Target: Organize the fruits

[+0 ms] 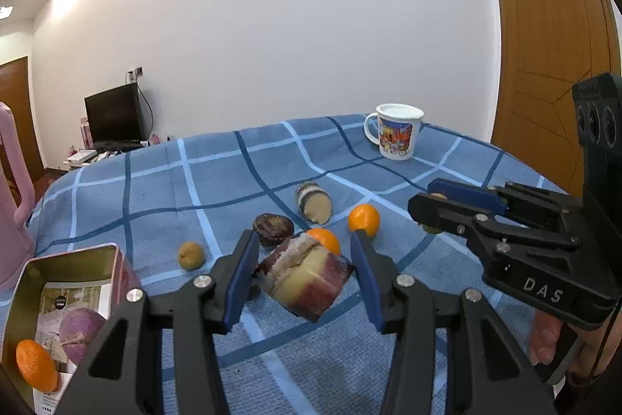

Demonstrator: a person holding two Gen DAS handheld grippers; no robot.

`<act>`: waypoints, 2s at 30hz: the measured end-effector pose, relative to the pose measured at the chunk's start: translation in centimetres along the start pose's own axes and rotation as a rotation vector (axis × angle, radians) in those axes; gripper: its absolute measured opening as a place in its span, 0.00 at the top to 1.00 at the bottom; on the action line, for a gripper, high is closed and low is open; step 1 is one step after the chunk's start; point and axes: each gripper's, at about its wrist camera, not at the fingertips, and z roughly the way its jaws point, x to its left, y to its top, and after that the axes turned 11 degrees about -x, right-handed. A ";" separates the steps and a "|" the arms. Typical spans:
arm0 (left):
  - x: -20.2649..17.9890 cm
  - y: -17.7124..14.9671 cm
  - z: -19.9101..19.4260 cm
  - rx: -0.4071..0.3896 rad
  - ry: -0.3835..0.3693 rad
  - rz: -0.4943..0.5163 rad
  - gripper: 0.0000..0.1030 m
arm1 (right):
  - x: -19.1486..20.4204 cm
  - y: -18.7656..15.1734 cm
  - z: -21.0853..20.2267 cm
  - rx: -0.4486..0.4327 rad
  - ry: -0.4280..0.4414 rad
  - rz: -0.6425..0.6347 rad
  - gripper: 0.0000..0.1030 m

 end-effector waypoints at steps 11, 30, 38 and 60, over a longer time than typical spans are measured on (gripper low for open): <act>0.0 0.1 -1.3 -0.066 0.028 0.005 0.51 | 0.6 0.1 -1.2 -0.061 0.015 -0.026 0.72; -0.3 0.2 -3.2 -0.157 0.065 0.018 0.51 | 1.1 0.3 -2.5 -0.121 0.018 -0.054 0.72; -0.5 0.3 -3.5 -0.173 0.078 0.029 0.51 | 1.2 0.3 -3.0 -0.152 0.024 -0.063 0.72; 1.5 0.1 -4.0 -0.151 0.112 -0.013 0.51 | 3.4 0.5 -1.8 -0.139 0.083 -0.080 0.72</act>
